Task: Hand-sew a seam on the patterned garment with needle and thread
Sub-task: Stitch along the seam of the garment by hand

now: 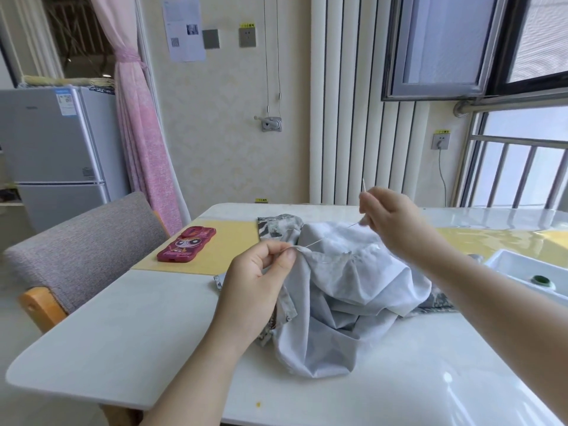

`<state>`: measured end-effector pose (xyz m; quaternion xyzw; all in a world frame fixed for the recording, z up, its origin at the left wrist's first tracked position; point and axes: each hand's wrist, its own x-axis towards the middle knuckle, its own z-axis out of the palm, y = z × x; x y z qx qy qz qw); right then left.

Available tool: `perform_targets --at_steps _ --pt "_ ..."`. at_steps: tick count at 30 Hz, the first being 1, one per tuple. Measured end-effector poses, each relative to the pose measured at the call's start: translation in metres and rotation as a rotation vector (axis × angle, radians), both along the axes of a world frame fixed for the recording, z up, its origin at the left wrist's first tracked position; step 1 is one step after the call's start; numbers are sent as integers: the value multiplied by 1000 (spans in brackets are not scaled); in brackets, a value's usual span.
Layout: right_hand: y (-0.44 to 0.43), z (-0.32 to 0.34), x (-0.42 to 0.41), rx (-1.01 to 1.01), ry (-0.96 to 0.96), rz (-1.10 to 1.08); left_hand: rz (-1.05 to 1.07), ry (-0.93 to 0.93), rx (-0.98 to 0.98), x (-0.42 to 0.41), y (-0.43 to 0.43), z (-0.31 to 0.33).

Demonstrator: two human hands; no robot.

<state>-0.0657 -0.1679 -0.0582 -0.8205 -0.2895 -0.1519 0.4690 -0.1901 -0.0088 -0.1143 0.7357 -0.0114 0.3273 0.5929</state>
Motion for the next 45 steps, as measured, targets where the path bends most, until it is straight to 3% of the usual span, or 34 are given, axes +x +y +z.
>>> perform_targets --at_steps 3,5,8,10,16,20,25,32,36,45 --pt "3 6 3 446 550 242 2 26 -5 1 3 -1" --pt "2 9 2 670 786 339 -11 40 -21 1 5 -1" --pt "2 11 4 925 879 359 -42 58 -36 0 9 -2" --pt "3 10 5 937 812 322 -52 65 -35 -1 11 -2" --pt "14 0 -13 514 409 300 -27 69 -24 -1 12 3" --pt "25 -17 -32 58 -62 241 -5 52 -28 1 9 5" --pt "34 -32 -43 -79 -357 151 -24 57 -7 1 2 8" --pt "19 -25 -22 -147 -420 82 -93 188 193 0 9 -4" --pt "10 -25 -22 -232 -464 94 -84 186 203 0 12 -3" --pt "-9 -16 -21 -610 -424 234 -104 211 242 1 13 -6"
